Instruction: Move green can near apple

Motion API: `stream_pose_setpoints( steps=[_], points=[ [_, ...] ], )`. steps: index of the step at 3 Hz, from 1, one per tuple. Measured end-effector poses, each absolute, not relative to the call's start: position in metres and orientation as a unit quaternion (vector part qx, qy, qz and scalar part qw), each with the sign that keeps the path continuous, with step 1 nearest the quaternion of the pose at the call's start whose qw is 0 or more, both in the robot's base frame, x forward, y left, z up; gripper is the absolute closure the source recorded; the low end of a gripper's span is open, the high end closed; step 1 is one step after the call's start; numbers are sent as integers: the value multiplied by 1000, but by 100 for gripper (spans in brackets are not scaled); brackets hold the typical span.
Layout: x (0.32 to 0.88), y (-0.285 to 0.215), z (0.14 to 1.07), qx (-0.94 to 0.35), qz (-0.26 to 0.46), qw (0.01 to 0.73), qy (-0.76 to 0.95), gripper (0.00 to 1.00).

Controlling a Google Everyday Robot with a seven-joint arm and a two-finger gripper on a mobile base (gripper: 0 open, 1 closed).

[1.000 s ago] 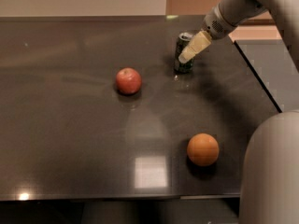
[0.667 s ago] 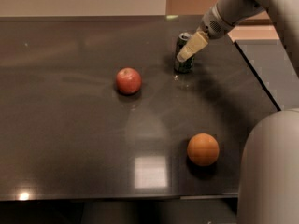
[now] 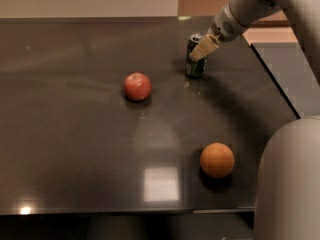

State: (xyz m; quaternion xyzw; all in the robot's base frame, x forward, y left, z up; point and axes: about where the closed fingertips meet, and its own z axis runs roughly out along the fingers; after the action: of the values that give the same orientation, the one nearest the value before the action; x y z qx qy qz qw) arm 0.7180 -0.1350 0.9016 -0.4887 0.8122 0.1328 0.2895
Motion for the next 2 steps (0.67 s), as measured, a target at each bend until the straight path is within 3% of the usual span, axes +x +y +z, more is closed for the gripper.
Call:
stream_pose_setpoints(
  steps=[1, 2],
  points=[
    [705, -126, 910, -508, 132, 290, 800, 87],
    [681, -107, 920, -540, 137, 292, 778, 100]
  ],
)
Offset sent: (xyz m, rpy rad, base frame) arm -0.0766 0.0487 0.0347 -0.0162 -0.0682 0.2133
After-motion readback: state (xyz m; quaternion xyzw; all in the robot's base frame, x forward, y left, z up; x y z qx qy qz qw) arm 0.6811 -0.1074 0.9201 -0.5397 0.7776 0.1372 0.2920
